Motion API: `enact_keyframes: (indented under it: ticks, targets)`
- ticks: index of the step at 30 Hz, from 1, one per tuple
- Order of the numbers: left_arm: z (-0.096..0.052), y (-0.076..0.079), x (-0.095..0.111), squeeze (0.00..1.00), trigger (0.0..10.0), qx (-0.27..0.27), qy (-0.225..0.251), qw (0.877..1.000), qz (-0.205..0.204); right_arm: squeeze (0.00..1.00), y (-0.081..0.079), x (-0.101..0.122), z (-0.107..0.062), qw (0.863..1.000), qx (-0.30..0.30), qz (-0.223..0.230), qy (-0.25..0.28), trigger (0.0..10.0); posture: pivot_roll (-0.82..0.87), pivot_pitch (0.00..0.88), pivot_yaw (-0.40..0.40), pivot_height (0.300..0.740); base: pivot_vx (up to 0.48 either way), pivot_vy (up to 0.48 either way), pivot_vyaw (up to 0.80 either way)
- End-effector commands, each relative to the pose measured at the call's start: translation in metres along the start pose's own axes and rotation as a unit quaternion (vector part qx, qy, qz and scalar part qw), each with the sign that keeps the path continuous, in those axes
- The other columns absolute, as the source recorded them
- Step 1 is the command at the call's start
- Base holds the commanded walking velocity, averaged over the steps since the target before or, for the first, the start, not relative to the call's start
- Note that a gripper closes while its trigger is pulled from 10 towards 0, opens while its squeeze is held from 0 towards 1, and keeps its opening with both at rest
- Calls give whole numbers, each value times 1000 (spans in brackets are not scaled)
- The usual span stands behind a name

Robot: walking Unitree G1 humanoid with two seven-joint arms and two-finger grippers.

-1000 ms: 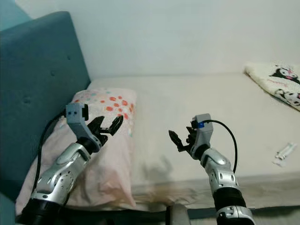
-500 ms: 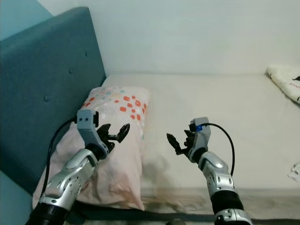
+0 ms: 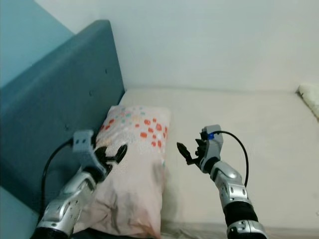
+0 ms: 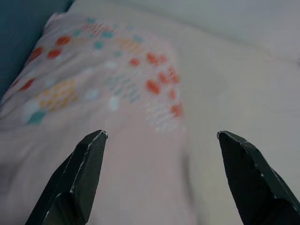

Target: Clean up the room

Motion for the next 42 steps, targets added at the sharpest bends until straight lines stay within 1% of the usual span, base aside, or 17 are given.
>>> enact_keyframes:
  ticks: [1, 2, 4, 5, 7, 8, 9, 13, 16, 17, 19, 21, 23, 24, 30, 32, 42]
  targets:
    - [-4, -6, -15, 0, 10000, 9, -22, 1000, 7, 0, 5, -13, -3, 1000, -12, -4, -19, 10000, 43, 0, -20, 740, 0, -480, 0]
    - [-7, -9, -22, 0, 10000, 13, -30, 999, 9, 0, 6, -16, -4, 1000, -16, -8, -24, 10000, 43, 0, -20, 740, 0, -480, 0]
    - [-18, -17, -47, 0, 10000, 26, -63, 998, 6, 0, 10, -28, -6, 999, -24, -16, -46, 10000, 46, 0, -22, 740, 0, -480, 0]
    - [-18, -17, -47, 0, 10000, 26, -63, 998, 6, 0, 10, -28, -6, 999, -24, -16, -46, 10000, 46, 0, -22, 740, 0, -480, 0]
    - [-29, -23, -72, 0, 10000, 37, -95, 995, 2, 0, 14, -37, -9, 998, -31, -16, -58, 10000, 52, 0, -27, 740, 0, -480, 0]
    - [-29, -23, -72, 0, 10000, 37, -95, 995, 2, 0, 14, -37, -9, 998, -31, -16, -58, 10000, 52, 0, -27, 740, 0, -480, 0]
    - [-37, -28, -90, 0, 10000, 46, -120, 992, 1, 0, 19, -42, -12, 997, -41, -18, -63, 10000, 52, 0, -28, 740, 0, -480, 0]
    - [-42, -29, -102, 0, 10000, 48, -137, 989, 2, 0, 23, -42, -13, 997, -53, -14, -60, 10000, 49, 0, -28, 740, 0, -480, 0]
    - [-49, -33, -122, 0, 10000, 55, -169, 984, 3, 0, 32, -46, -17, 995, -74, -16, -64, 10000, 47, 0, -30, 740, 0, -480, 0]
    - [-49, -33, -122, 0, 10000, 55, -169, 984, 3, 0, 32, -46, -17, 995, -74, -16, -64, 10000, 47, 0, -30, 740, 0, -480, 0]
    - [-54, -36, -134, 0, 10000, 63, -191, 980, 2, 0, 35, -50, -19, 994, -81, -16, -71, 10000, 45, 0, -30, 740, 0, -480, 0]
    - [-54, -36, -134, 0, 10000, 63, -191, 980, 2, 0, 35, -50, -19, 994, -81, -16, -71, 10000, 45, 0, -30, 740, 0, -480, 0]
    - [-58, -38, -141, 0, 10000, 65, -205, 977, 2, 0, 37, -52, -19, 993, -87, -15, -75, 10000, 41, 0, -28, 740, 0, -480, 0]
    - [-68, -43, -157, 0, 10000, 72, -238, 969, 4, 0, 42, -55, -21, 991, -107, -12, -79, 10000, 38, 0, -26, 740, 0, -480, 0]
    - [-81, -47, -173, 0, 10000, 75, -269, 960, 7, 0, 47, -56, -22, 990, -122, 11, -72, 10000, 33, 0, -26, 740, 0, -480, 0]
    - [-83, -49, -176, 0, 10000, 78, -274, 959, 6, 0, 48, -55, -22, 990, -123, 8, -70, 10000, 31, 0, -25, 740, 0, -480, 0]
    - [-86, -52, -181, 0, 10000, 79, -285, 955, 7, 0, 51, -53, -21, 988, -135, 17, -66, 10000, 27, 0, -20, 740, 0, -480, 0]
Point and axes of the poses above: a point about 5 cm out from each wrist's last joint towards the gripper, its own z axis pointing out of the wrist towards the gripper, its own x axis along the axis of the wrist's last joint, y = z × x, the point moved 6 cm from there along z, pointing out of the wrist towards the gripper, and after that the axes turned 13 degrees about z, right-handed, at the moved point
